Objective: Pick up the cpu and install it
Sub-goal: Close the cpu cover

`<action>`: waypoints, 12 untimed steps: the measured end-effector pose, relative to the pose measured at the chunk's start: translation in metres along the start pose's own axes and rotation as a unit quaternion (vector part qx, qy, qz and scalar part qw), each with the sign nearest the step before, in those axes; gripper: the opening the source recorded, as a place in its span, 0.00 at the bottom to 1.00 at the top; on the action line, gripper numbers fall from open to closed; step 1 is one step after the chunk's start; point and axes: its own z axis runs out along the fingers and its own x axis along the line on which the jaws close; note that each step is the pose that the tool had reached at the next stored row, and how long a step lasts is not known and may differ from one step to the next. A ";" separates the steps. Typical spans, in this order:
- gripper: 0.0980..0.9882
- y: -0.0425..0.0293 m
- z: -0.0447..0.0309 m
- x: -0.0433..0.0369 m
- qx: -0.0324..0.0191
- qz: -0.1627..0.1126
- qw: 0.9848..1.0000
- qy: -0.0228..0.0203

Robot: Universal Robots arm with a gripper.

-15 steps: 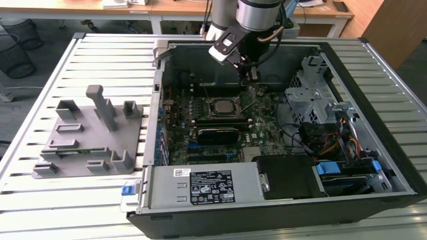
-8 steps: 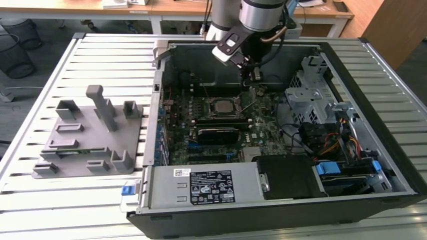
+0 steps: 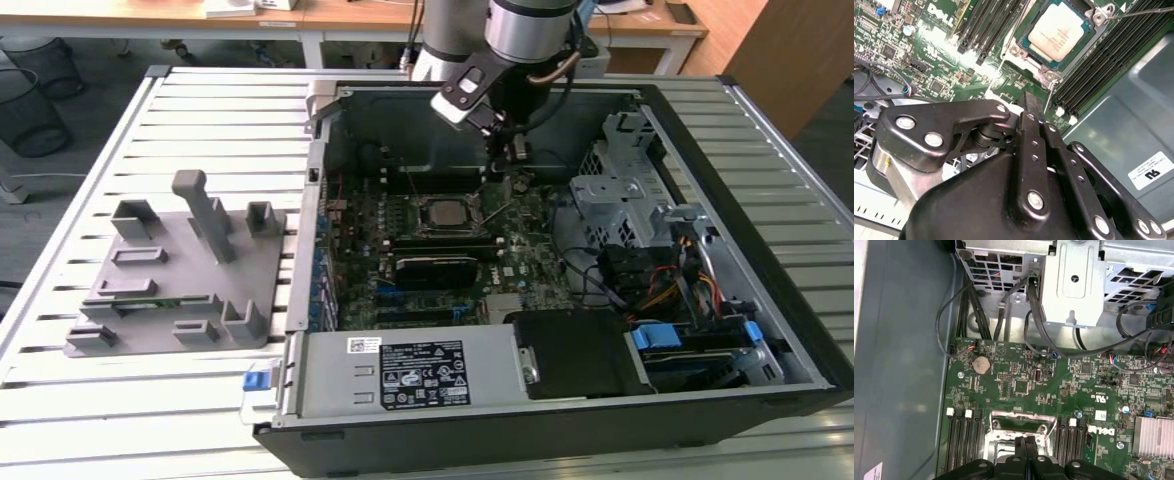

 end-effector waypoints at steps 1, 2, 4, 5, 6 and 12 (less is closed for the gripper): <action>0.01 0.0007 0.0000 0.0001 0.000 0.000 1.000 0.000; 0.01 0.0013 0.0001 0.0001 0.000 0.000 1.000 0.000; 0.01 0.0029 0.0003 0.0002 0.000 0.000 1.000 0.000; 0.01 0.0039 0.0004 0.0002 0.000 0.000 1.000 0.000; 0.01 0.0058 0.0005 0.0002 0.000 0.000 1.000 0.000; 0.01 0.0115 0.0011 0.0004 0.000 -0.002 1.000 -0.001</action>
